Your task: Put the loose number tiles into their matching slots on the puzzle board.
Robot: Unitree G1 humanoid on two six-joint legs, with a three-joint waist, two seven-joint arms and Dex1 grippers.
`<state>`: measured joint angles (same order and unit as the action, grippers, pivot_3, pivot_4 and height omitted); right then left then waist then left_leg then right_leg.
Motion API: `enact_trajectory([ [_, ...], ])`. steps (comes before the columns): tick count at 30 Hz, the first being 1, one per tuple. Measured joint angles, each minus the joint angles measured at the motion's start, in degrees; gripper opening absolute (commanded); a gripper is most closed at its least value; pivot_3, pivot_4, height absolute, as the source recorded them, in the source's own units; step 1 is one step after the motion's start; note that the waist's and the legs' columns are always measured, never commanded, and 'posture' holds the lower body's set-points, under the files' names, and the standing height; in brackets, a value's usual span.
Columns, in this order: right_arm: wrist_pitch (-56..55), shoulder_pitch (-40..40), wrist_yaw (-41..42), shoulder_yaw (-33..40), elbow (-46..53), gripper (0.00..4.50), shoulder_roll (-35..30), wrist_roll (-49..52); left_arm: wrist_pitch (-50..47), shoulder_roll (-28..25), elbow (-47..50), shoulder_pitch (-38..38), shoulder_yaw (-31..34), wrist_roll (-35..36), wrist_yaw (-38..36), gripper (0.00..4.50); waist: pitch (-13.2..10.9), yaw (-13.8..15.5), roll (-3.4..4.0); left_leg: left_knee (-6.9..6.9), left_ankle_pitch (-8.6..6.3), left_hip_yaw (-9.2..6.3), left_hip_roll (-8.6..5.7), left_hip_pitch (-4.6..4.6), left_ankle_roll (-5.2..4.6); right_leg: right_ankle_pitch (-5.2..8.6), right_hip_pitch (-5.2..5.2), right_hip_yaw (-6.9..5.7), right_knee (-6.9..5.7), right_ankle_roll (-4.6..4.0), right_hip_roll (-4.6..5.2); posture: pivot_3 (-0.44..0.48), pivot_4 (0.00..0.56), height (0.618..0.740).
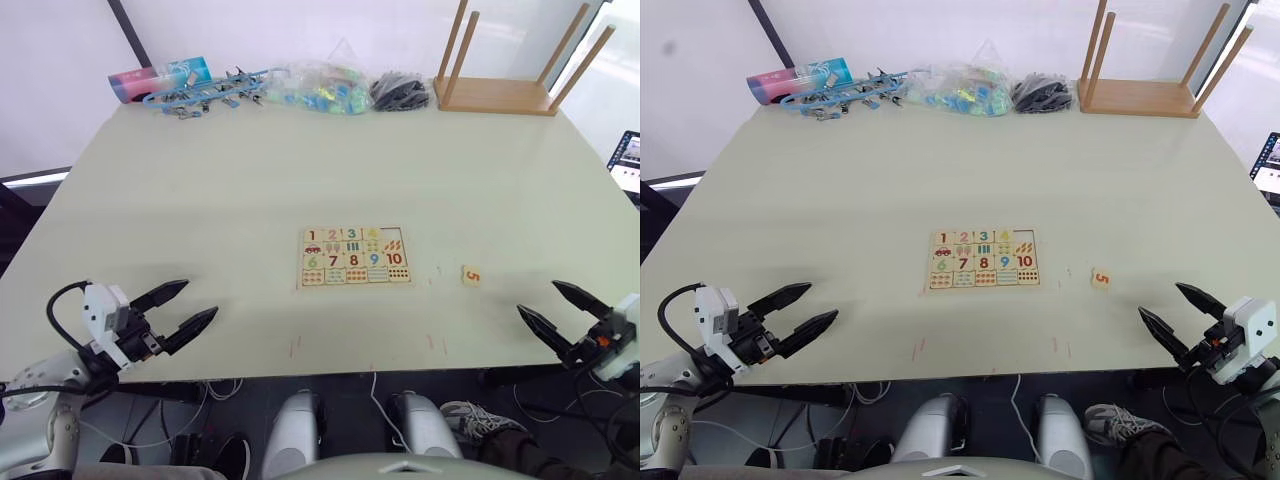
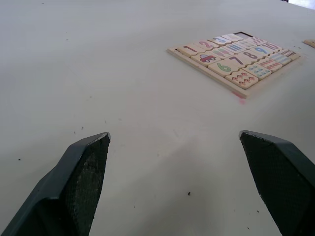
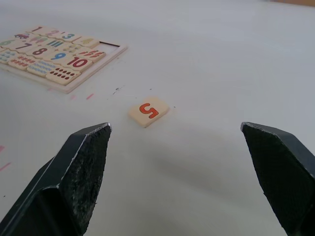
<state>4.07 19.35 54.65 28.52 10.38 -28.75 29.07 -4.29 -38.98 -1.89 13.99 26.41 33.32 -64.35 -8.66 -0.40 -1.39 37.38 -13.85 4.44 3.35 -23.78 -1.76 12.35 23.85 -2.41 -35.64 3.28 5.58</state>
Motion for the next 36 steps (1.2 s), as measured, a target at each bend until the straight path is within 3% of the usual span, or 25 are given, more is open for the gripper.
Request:
enact_trajectory([
  [31, -6.91, 0.96, 1.1, -3.52, -4.18, 4.41, 0.03, 0.01, 0.86, -0.09, -1.73, -0.29, 0.49, 0.01, -2.78, 4.5, 0.0, 0.0, 0.01, 0.0, 0.0, -0.01, -0.01, 0.0, 0.0, 0.0, 0.0, -0.01, 0.0, 0.0, 0.03, 0.0, 0.15, 0.737],
  [36, -6.7, 0.77, -3.34, -4.74, -1.96, 4.41, 2.63, -0.51, 1.23, -0.1, -2.25, -1.42, 0.4, 0.01, -4.46, 4.5, 0.0, 0.0, 0.02, 0.0, 0.0, -0.04, 0.0, 0.01, 0.0, 0.0, 0.0, -0.03, 0.0, 0.0, 0.01, 0.0, 0.15, 0.737],
])
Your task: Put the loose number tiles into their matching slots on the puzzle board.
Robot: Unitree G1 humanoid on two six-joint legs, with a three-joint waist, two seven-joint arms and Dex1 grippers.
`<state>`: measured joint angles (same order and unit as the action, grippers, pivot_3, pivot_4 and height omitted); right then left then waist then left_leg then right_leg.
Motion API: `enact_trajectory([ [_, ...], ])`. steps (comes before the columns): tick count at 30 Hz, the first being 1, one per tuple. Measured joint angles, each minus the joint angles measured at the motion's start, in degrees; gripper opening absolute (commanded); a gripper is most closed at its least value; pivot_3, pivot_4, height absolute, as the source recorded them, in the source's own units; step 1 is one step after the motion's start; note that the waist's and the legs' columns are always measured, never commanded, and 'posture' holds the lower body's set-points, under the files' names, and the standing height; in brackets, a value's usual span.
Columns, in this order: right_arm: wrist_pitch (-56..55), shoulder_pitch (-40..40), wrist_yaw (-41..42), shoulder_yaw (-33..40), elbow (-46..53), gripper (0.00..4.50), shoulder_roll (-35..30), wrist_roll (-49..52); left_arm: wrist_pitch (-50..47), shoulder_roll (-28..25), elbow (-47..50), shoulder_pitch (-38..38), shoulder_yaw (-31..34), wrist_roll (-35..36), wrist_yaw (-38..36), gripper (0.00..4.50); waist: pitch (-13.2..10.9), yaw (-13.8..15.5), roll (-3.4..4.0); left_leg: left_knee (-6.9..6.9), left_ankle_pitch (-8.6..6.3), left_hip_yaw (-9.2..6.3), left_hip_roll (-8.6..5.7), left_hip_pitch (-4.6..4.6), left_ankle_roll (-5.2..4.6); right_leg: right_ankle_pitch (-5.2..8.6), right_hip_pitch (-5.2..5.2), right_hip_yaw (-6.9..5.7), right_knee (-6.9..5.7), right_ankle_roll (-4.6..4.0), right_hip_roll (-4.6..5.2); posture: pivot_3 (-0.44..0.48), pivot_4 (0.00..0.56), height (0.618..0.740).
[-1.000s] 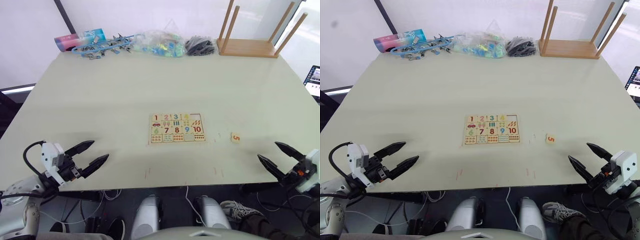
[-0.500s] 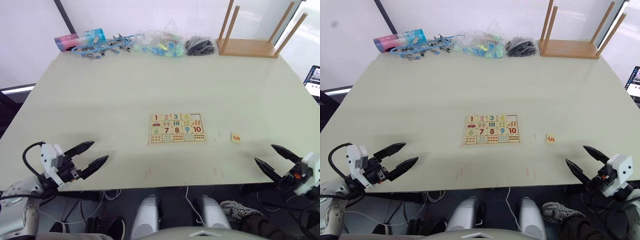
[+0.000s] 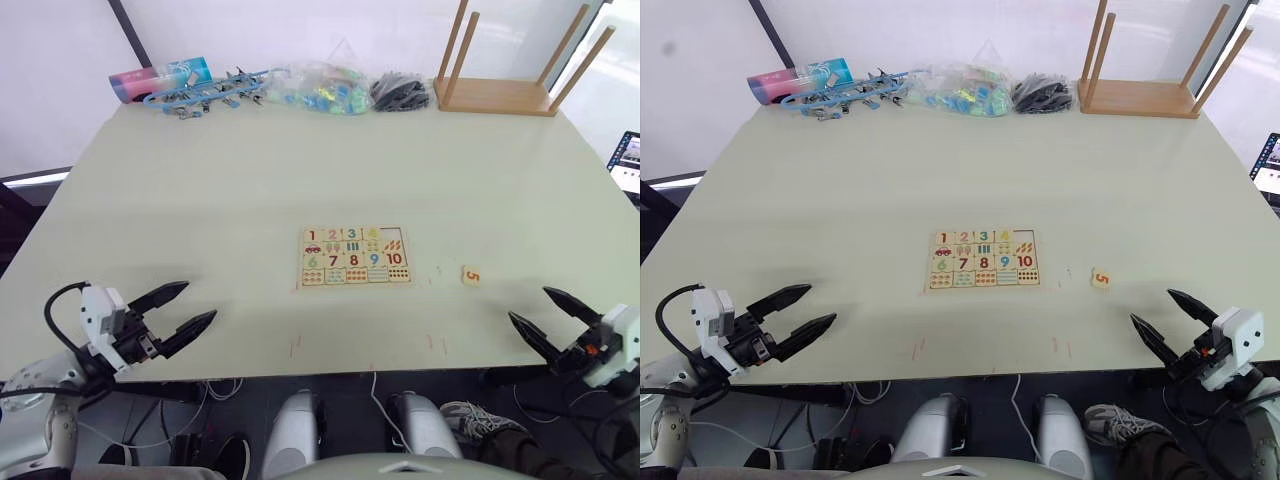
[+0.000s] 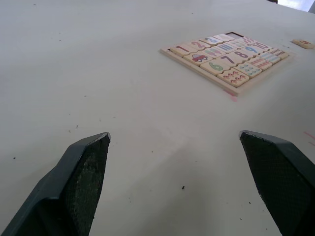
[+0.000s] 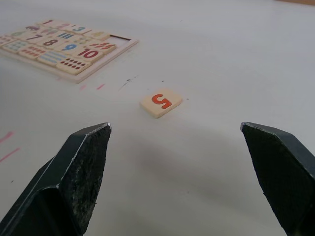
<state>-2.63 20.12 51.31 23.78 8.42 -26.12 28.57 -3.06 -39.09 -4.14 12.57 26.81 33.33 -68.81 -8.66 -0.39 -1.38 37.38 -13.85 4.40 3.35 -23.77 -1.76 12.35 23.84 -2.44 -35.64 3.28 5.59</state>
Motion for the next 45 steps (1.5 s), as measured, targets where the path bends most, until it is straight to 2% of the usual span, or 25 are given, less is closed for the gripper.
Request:
enact_trajectory([
  [6, 3.19, 0.54, -8.37, -2.0, 5.91, 4.41, 2.3, -1.87, 0.96, -1.19, -1.34, -3.06, -0.6, -0.02, -4.49, 4.5, 0.02, 0.04, -0.01, 0.0, 0.0, 0.01, -0.02, -0.02, 0.0, -0.05, 0.0, 0.01, 0.0, -0.08, 0.02, 0.0, 0.15, 0.737],
  [12, 14.09, 0.29, -22.18, -9.99, 16.79, 4.41, 7.42, -5.17, 2.36, -4.26, -5.83, -10.17, -4.46, -0.6, -12.02, 4.5, 0.01, 0.02, 0.02, 0.01, 0.0, -0.03, -0.01, -0.04, 0.0, -0.11, 0.01, -0.04, -0.01, -0.18, -0.01, 0.0, 0.15, 0.737],
  [15, 16.45, 0.0, -25.21, -11.24, 18.4, 4.41, 7.56, -6.62, 2.53, -4.76, -6.25, -10.94, -4.99, -0.6, -13.79, 4.5, 0.02, -0.1, 0.01, 0.0, 0.0, 0.01, -0.05, -0.05, -0.01, -0.12, 0.01, -0.01, 0.0, -0.2, 0.07, 0.0, 0.15, 0.737],
  [19, 25.56, -3.19, -35.05, -14.74, 21.33, 4.41, 10.76, -10.38, 2.53, -6.94, -7.81, -14.37, -6.83, -0.6, -17.98, 4.5, 0.0, -0.08, 0.01, 0.0, 0.01, -0.08, -0.04, -0.08, 0.0, -0.12, 0.03, -0.09, 0.0, -0.24, -0.01, 0.0, 0.15, 0.737],
  [25, 38.61, -8.59, -45.0, -17.33, 23.35, 4.41, 13.82, -13.75, 3.0, -7.61, -9.52, -16.81, -7.43, -0.61, -20.9, 4.5, 0.01, -0.27, -0.01, 0.0, 0.16, -0.08, -0.05, -0.08, -0.27, -0.13, 0.02, -0.08, 0.0, -0.25, -0.02, 0.0, 0.15, 0.737],
  [35, 53.9, -17.9, -53.81, -17.61, 24.23, 4.41, 18.41, -15.34, 3.24, -7.88, -9.87, -16.92, -7.66, -0.62, -21.32, 4.5, 0.0, -0.36, 0.01, 0.0, 0.17, -0.11, -0.03, -0.09, -0.29, -0.13, 0.03, -0.1, -0.01, -0.24, -0.06, 0.0, 0.15, 0.737],
  [45, 60.73, -18.84, -57.23, -17.52, 27.3, 4.41, 21.16, -16.7, 2.51, -7.91, -7.24, -16.04, -7.63, -0.57, -20.65, 4.5, -0.01, -0.36, 0.03, -0.02, 0.17, -0.11, -0.04, -0.1, -0.28, -0.13, 0.02, -0.1, -0.01, -0.24, -0.07, 0.0, 0.15, 0.737],
])
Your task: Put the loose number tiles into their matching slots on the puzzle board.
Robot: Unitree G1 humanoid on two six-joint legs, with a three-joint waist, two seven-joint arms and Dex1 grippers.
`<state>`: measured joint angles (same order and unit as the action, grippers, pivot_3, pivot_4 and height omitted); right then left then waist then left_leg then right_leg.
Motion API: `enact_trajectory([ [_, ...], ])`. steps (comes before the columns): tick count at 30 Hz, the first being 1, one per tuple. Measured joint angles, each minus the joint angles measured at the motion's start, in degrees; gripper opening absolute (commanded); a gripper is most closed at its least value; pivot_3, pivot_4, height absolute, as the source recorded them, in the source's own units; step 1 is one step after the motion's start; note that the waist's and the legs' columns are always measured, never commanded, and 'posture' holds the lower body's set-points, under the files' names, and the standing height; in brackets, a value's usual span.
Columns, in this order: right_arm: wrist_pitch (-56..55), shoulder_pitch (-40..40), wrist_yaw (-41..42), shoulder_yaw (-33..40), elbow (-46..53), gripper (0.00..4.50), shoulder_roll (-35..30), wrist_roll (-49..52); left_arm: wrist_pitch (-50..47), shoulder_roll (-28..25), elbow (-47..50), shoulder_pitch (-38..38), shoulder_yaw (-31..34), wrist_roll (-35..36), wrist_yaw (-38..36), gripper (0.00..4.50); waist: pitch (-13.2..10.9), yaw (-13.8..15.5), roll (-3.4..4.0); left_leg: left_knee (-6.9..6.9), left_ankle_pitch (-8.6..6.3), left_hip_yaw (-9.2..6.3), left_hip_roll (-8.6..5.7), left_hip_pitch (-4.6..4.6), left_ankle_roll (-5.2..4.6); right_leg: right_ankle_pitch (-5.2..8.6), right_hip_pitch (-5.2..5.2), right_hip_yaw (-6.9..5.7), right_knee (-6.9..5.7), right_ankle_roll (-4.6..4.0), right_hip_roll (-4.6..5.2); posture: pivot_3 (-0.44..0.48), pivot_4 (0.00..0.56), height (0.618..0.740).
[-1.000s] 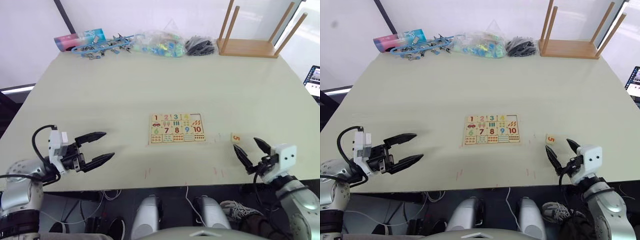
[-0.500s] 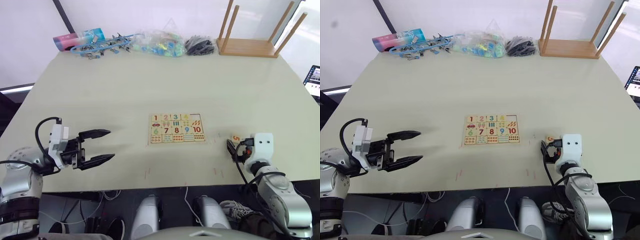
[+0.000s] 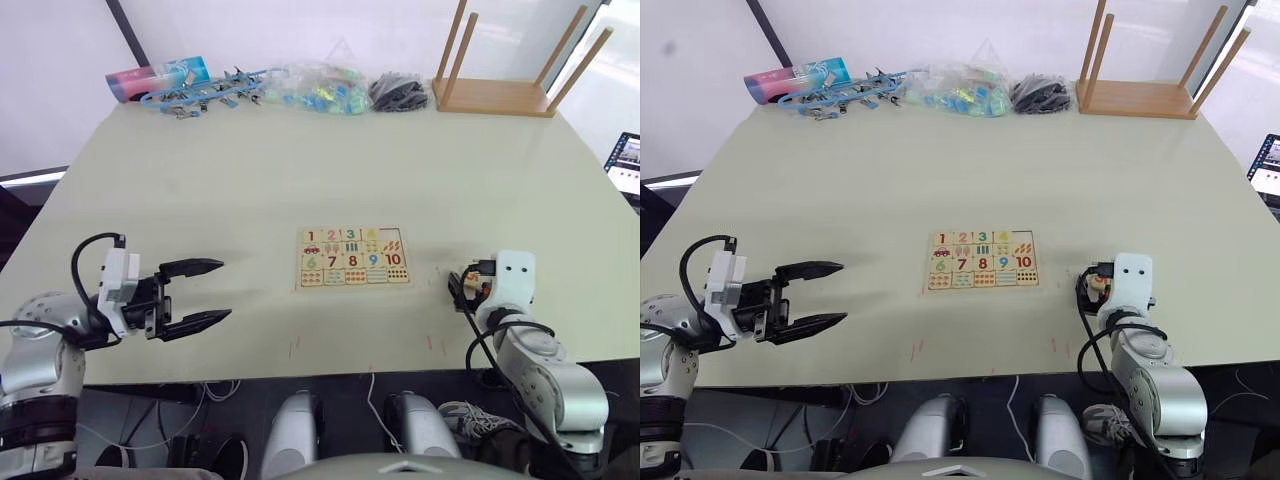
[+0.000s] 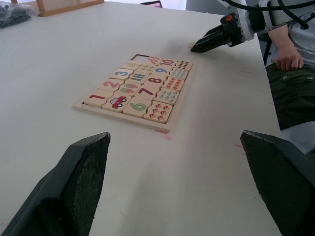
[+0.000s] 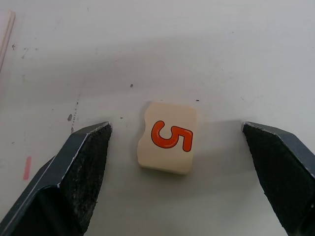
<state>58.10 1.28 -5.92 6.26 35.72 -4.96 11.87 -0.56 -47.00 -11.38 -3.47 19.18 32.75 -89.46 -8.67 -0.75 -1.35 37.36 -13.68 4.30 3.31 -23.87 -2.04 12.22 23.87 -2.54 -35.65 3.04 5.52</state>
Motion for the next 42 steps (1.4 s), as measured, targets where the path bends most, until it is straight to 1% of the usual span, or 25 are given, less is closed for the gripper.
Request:
enact_trajectory([
  [4, 0.79, 0.8, -0.69, 0.18, 1.15, 4.41, 1.21, -0.32, -0.51, 0.0, 1.23, 0.06, 0.0, 0.02, 0.6, 4.5, 0.01, 0.02, -0.01, 0.0, 0.0, 0.0, 0.0, 0.0, 0.0, 0.0, 0.0, 0.0, 0.0, 0.0, 0.0, 0.0, 0.15, 0.737],
  [5, 1.21, 0.8, -0.73, 0.26, 1.35, 3.93, 1.54, -0.33, -0.81, 0.0, 1.59, 0.01, 0.0, 0.02, 0.87, 4.5, 0.01, -0.03, -0.01, 0.0, 0.0, 0.0, 0.0, 0.0, 0.0, 0.0, 0.0, 0.0, 0.0, 0.01, 0.0, 0.0, 0.15, 0.737],
  [6, 1.22, 0.8, -0.73, 0.25, 1.36, 3.69, 1.59, -0.33, -0.84, 0.0, 1.62, 0.0, 0.0, 0.02, 0.89, 4.5, 0.01, -0.03, -0.01, 0.0, 0.0, 0.0, 0.0, 0.0, 0.0, 0.01, 0.0, 0.0, 0.0, 0.01, 0.0, 0.0, 0.15, 0.737],
  [7, 1.25, 0.75, -0.68, 0.27, 1.34, 3.29, 1.69, -0.37, -1.28, 0.0, 1.68, -0.1, 0.0, 0.02, 1.01, 4.5, 0.01, -0.01, -0.01, 0.0, 0.0, -0.01, 0.0, 0.0, 0.0, 0.02, 0.0, 0.0, 0.0, 0.03, 0.0, 0.0, 0.15, 0.737],
  [8, 1.25, 0.75, -0.68, 0.27, 1.33, 3.1, 1.69, -0.38, -1.31, 0.0, 1.68, -0.1, 0.0, 0.02, 1.02, 4.5, 0.01, 0.01, -0.01, 0.0, 0.0, -0.01, 0.0, 0.0, 0.0, 0.02, 0.0, -0.01, 0.0, 0.03, 0.0, 0.0, 0.15, 0.737],
  [9, 1.24, 0.75, -0.63, 0.31, 1.31, 2.45, 1.69, -0.39, -1.45, 0.0, 1.68, -0.11, 0.0, 0.02, 1.08, 4.5, 0.01, 0.0, -0.02, 0.0, 0.0, -0.01, 0.0, 0.0, 0.0, 0.02, 0.0, 0.0, 0.0, 0.04, 0.0, 0.0, 0.15, 0.737],
  [10, 1.24, 0.75, -0.62, 0.31, 1.31, 2.36, 1.69, -0.39, -1.45, 0.0, 1.68, -0.11, 0.0, 0.02, 1.08, 4.5, 0.01, 0.0, -0.02, 0.0, 0.0, -0.01, 0.0, 0.0, 0.0, 0.02, 0.0, 0.0, 0.0, 0.04, 0.0, 0.0, 0.15, 0.737],
  [11, 1.02, 0.68, -0.12, 0.39, 1.05, 2.01, 1.39, -0.37, -1.58, 0.0, 1.77, -0.1, 0.0, 0.02, 1.18, 4.5, 0.01, -0.01, -0.02, 0.0, 0.0, 0.0, 0.0, 0.0, 0.0, 0.02, 0.0, 0.0, 0.0, 0.04, 0.0, 0.0, 0.15, 0.737],
  [13, 0.46, 0.47, 0.74, 0.49, 0.58, 1.17, 0.81, -0.31, -1.68, 0.0, 1.87, -0.09, 0.0, 0.03, 1.23, 4.5, 0.01, -0.01, -0.03, 0.0, 0.0, 0.0, 0.0, 0.0, 0.0, 0.02, 0.0, 0.0, 0.0, 0.04, 0.01, 0.0, 0.15, 0.737],
  [14, 0.37, 0.31, 1.01, 0.6, 0.33, 0.92, 0.62, -0.3, -1.71, 0.0, 1.88, -0.09, 0.0, 0.03, 1.26, 4.5, 0.02, -0.01, -0.04, 0.0, 0.0, -0.01, 0.0, 0.0, 0.0, 0.02, 0.0, -0.01, 0.0, 0.04, 0.01, 0.0, 0.15, 0.737],
  [22, -0.02, -0.39, 3.72, 2.0, -1.09, 0.92, -1.81, -0.05, -1.86, 0.01, 2.99, 0.46, 0.11, 0.11, 1.73, 4.5, 0.03, 0.04, -0.05, 0.01, -0.01, -0.01, 0.01, 0.01, 0.01, 0.04, 0.0, -0.01, 0.0, 0.08, 0.06, 0.0, 0.15, 0.737],
  [23, -0.03, -0.4, 4.25, 2.0, -1.18, 0.92, -2.37, -0.02, -1.86, 0.01, 3.11, 0.58, 0.23, 0.2, 1.78, 4.5, 0.03, 0.03, -0.05, 0.01, -0.01, -0.01, 0.01, 0.01, 0.01, 0.04, 0.0, -0.01, 0.0, 0.08, 0.06, 0.0, 0.15, 0.737],
  [25, -0.34, -0.38, 7.01, 1.83, -1.53, 0.92, -6.02, 0.1, -1.87, 0.01, 3.46, 1.35, 0.5, 0.55, 1.97, 4.5, 0.01, 0.05, -0.03, 0.0, -0.01, 0.0, 0.0, 0.0, 0.01, 0.04, 0.0, -0.01, 0.02, 0.07, 0.08, 0.0, 0.15, 0.737],
  [26, -0.35, -0.38, 7.04, 1.84, -1.54, 0.92, -6.08, 0.1, -1.87, 0.01, 3.46, 1.36, 0.5, 0.55, 1.98, 4.5, 0.02, 0.06, -0.03, 0.0, -0.01, -0.01, 0.0, 0.0, 0.01, 0.04, 0.0, -0.01, 0.02, 0.07, 0.08, 0.0, 0.15, 0.737],
  [27, -1.17, -0.45, 9.51, 1.37, -2.18, 0.92, -8.35, 0.19, -1.88, 0.02, 3.48, 1.41, 0.51, 0.6, 2.14, 4.5, 0.01, 0.06, -0.03, 0.0, -0.01, -0.02, 0.0, -0.01, 0.01, 0.04, 0.0, -0.03, 0.02, 0.07, 0.06, 0.0, 0.15, 0.737],
  [28, -1.56, -0.75, 12.56, 1.35, -3.19, 0.92, -13.32, 0.69, -1.88, 0.02, 3.49, 1.4, 0.56, 0.67, 2.24, 4.5, -0.02, 0.03, 0.0, 0.01, -0.01, 0.02, -0.01, -0.01, 0.0, 0.04, 0.0, -0.01, 0.03, 0.08, 0.09, 0.0, 0.15, 0.737],
  [29, -2.11, -0.89, 15.65, 1.68, -4.16, 0.92, -15.88, 1.12, -1.88, 0.02, 3.49, 1.44, 0.6, 0.77, 2.28, 4.5, -0.02, 0.01, -0.03, -0.01, -0.01, -0.01, -0.02, -0.01, 0.0, 0.09, 0.01, -0.03, 0.04, 0.15, 0.1, 0.0, 0.15, 0.737],
  [30, -2.2, -1.17, 16.7, 1.69, -4.48, 0.92, -16.62, 1.36, -1.88, 0.02, 3.49, 1.44, 0.6, 0.8, 2.3, 4.5, -0.02, 0.0, -0.02, -0.01, -0.01, -0.01, -0.02, -0.01, 0.0, 0.11, 0.01, -0.03, 0.04, 0.18, 0.08, 0.0, 0.15, 0.737],
  [31, -2.69, -1.76, 19.38, 1.4, -5.33, 0.92, -18.66, 2.21, -1.88, 0.06, 3.49, 1.45, 0.6, 0.96, 2.34, 4.5, -0.01, -0.01, -0.04, -0.01, -0.01, -0.01, -0.01, -0.01, 0.0, 0.11, 0.01, -0.03, 0.04, 0.19, 0.06, 0.0, 0.15, 0.737],
  [33, -4.54, -3.78, 26.62, 1.13, -7.52, 0.92, -25.39, 4.31, -1.87, 0.11, 3.65, 1.46, 0.62, 1.16, 2.4, 4.5, -0.09, -0.07, 0.05, -0.01, 0.0, 0.05, -0.03, 0.0, -0.01, 0.11, 0.02, 0.0, 0.05, 0.21, 0.12, 0.0, 0.15, 0.737],
  [36, -7.48, -7.85, 36.68, -0.45, -10.72, 0.92, -32.85, 6.71, -1.82, 0.34, 4.06, 1.59, 0.63, 1.29, 2.38, 4.5, -0.1, -0.07, 0.06, -0.04, 0.0, 0.03, -0.03, 0.0, -0.01, 0.12, 0.02, -0.02, 0.08, 0.19, 0.0, 0.0, 0.15, 0.737],
  [38, -9.45, -11.65, 43.2, -2.41, -13.14, 0.92, -36.67, 7.86, -1.76, 0.72, 4.18, 1.67, 0.63, 1.48, 2.17, 4.5, -0.06, 0.0, 0.0, -0.07, 0.0, 0.0, -0.05, 0.0, -0.01, 0.08, 0.01, -0.04, 0.13, 0.1, -0.06, 0.0, 0.15, 0.737],
  [40, -10.66, -14.48, 47.18, -4.5, -15.44, 0.92, -38.81, 8.13, -1.68, 0.85, 4.21, 1.86, 0.63, 1.86, 1.57, 4.5, -0.06, 0.03, -0.02, -0.06, 0.0, 0.02, -0.05, -0.01, -0.01, 0.02, 0.01, -0.05, 0.15, -0.02, -0.07, 0.0, 0.15, 0.737],
  [42, -12.88, -20.46, 53.13, -8.27, -20.51, 0.92, -41.31, 7.95, -1.47, 0.85, 4.29, 2.04, 0.55, 2.52, -0.02, 4.5, -0.09, 0.01, -0.01, -0.04, 0.0, 0.06, -0.07, -0.02, -0.02, 0.02, 0.01, -0.03, 0.16, -0.01, -0.03, 0.0, 0.15, 0.737],
])
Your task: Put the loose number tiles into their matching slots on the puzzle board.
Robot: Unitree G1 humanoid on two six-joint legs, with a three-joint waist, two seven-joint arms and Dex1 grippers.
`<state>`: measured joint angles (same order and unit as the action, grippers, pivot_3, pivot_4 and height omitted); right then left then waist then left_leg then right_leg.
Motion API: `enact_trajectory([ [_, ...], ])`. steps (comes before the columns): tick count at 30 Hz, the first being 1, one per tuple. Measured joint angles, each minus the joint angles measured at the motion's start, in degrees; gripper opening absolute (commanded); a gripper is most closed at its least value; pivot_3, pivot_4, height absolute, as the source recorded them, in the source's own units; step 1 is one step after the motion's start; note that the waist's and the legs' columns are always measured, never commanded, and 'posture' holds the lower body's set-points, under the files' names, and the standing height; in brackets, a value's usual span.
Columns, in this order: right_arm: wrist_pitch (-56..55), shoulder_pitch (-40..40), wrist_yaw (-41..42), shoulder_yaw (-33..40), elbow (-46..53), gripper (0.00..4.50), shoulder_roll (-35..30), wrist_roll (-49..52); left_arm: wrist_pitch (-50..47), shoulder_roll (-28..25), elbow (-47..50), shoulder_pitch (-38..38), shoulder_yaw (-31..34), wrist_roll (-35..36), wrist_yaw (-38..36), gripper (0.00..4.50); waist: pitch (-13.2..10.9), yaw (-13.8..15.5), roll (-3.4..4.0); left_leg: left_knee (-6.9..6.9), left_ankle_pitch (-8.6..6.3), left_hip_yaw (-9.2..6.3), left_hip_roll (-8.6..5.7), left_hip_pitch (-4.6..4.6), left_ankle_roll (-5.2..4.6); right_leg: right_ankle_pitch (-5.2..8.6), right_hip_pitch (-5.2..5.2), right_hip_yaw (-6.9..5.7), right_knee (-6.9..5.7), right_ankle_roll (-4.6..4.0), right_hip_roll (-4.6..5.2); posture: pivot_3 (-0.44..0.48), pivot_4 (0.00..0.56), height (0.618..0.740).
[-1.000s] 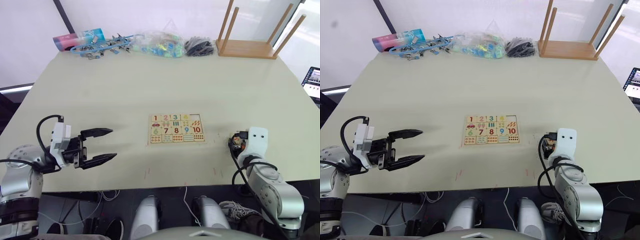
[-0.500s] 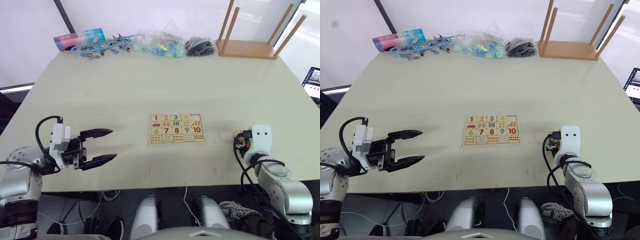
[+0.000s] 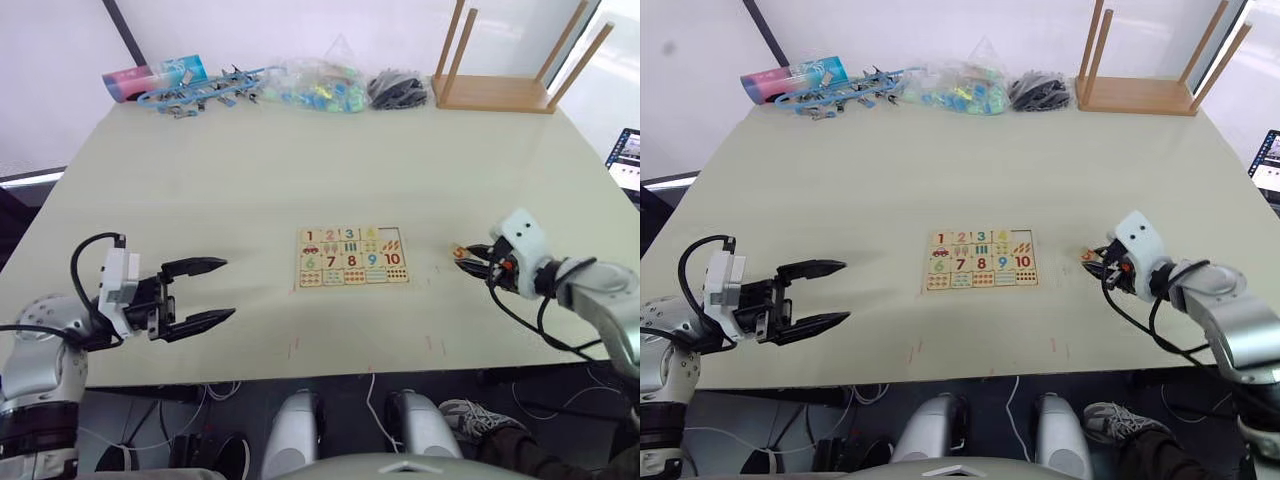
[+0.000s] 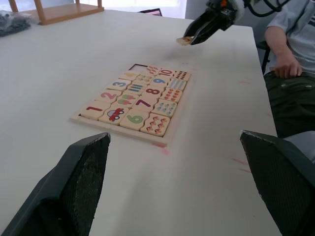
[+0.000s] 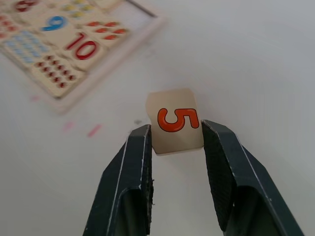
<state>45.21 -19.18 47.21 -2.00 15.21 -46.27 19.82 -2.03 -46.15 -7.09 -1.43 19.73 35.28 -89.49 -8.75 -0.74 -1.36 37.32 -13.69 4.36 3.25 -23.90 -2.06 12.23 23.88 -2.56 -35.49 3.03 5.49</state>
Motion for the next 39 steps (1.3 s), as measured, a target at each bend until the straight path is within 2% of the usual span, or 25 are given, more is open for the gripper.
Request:
enact_trajectory([
  [11, -7.5, -20.39, 19.01, -14.52, -15.31, 0.92, -1.15, -4.3, 2.25, -1.67, -0.18, 0.41, -0.34, 3.79, -0.94, 4.5, -0.02, 0.07, 0.0, 0.0, -0.01, 0.02, -0.01, -0.07, 0.0, -0.02, 0.03, -0.04, 0.05, -0.03, 0.03, 0.0, 0.15, 0.737],
  [15, -9.32, -27.1, 22.37, -18.91, -21.28, 0.92, 1.86, -7.66, 3.01, -1.48, -0.26, 0.21, -0.29, 4.34, -0.97, 4.5, -0.02, -0.07, 0.01, 0.0, -0.01, 0.04, 0.0, -0.06, 0.0, -0.02, 0.05, -0.04, 0.01, -0.03, -0.02, 0.0, 0.15, 0.737],
  [18, -11.86, -35.06, 26.12, -24.16, -30.28, 0.92, 5.59, -12.51, 3.71, 0.49, -0.03, 0.87, -0.18, 4.37, -0.96, 4.5, -0.04, -0.19, 0.04, 0.01, 0.0, 0.13, -0.02, -0.04, 0.0, -0.03, 0.05, -0.02, -0.02, -0.04, -0.02, 0.0, 0.15, 0.737],
  [28, -21.15, -46.56, 29.62, -30.2, -49.7, 0.92, 15.01, -22.81, 4.12, 2.3, 1.42, 3.16, 0.64, 4.22, 0.9, 4.5, -0.02, -0.26, 0.01, 0.02, 0.0, 0.51, 0.0, -0.06, 0.02, -0.04, 0.05, -0.04, -0.13, -0.03, -0.04, 0.0, 0.15, 0.737],
  [39, -29.22, -51.47, 29.83, -30.8, -62.19, 0.92, 21.18, -30.38, 3.92, 4.08, 4.37, 7.1, 2.94, 4.24, 5.95, 4.5, -0.02, -0.36, 0.02, 0.02, 0.01, 0.58, 0.02, -0.02, 0.03, -0.04, 0.05, -0.04, -0.17, -0.03, -0.03, 0.0, 0.15, 0.737],
])
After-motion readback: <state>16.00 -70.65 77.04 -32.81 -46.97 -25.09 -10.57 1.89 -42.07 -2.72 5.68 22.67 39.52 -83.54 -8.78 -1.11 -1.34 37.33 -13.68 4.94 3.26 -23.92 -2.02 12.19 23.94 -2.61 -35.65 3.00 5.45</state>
